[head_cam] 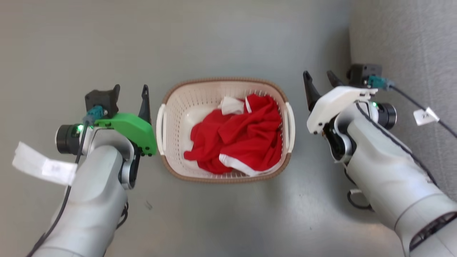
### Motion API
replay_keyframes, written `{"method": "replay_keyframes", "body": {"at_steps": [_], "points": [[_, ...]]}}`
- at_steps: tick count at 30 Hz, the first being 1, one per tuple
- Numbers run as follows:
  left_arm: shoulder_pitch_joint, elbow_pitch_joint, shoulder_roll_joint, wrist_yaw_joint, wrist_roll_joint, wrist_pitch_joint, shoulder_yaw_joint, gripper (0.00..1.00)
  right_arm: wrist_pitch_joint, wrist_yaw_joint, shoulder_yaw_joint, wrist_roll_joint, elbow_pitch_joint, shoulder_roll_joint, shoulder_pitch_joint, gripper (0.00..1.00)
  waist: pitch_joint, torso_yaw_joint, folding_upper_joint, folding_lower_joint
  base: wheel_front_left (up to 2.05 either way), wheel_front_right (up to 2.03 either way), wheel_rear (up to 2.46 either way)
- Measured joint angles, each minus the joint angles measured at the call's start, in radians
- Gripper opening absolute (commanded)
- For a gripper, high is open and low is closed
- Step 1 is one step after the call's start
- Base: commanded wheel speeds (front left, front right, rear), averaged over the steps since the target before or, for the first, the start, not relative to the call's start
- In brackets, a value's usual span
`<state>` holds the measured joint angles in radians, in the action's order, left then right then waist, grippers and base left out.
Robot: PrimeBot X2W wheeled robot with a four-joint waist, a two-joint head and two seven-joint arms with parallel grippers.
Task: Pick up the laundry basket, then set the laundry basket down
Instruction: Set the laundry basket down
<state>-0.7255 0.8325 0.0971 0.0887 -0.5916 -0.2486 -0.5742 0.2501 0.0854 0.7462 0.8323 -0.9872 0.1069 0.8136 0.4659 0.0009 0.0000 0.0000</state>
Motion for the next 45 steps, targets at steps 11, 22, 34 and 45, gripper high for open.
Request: {"method": "replay_keyframes", "body": {"at_steps": [11, 22, 34, 45], "points": [[0.215, -0.203, 0.016, 0.010, 0.091, 0.000, 0.102, 1.00, 0.000, 0.022, -0.102, -0.112, 0.171, 0.019, -0.183, 1.00, -0.156, -0.004, 0.0000, 0.0000, 0.00, 0.00, 0.00], [0.463, -0.328, 0.019, 0.017, 0.139, 0.000, 0.168, 1.00, 0.000, 0.031, -0.193, -0.187, 0.298, 0.016, -0.423, 1.00, -0.312, -0.009, 0.0000, -0.0001, 0.00, 0.00, 0.00], [0.649, -0.461, 0.022, 0.019, 0.185, 0.000, 0.256, 1.00, 0.000, 0.039, -0.299, -0.270, 0.439, 0.016, -0.602, 1.00, -0.425, -0.016, 0.0000, -0.0001, 0.00, 0.00, 0.00], [0.764, -0.566, 0.020, 0.027, 0.231, 0.000, 0.316, 1.00, 0.000, 0.040, -0.364, -0.336, 0.542, -0.006, -0.722, 1.00, -0.460, -0.016, 0.0000, -0.0001, 0.00, 0.00, 0.00]]}}
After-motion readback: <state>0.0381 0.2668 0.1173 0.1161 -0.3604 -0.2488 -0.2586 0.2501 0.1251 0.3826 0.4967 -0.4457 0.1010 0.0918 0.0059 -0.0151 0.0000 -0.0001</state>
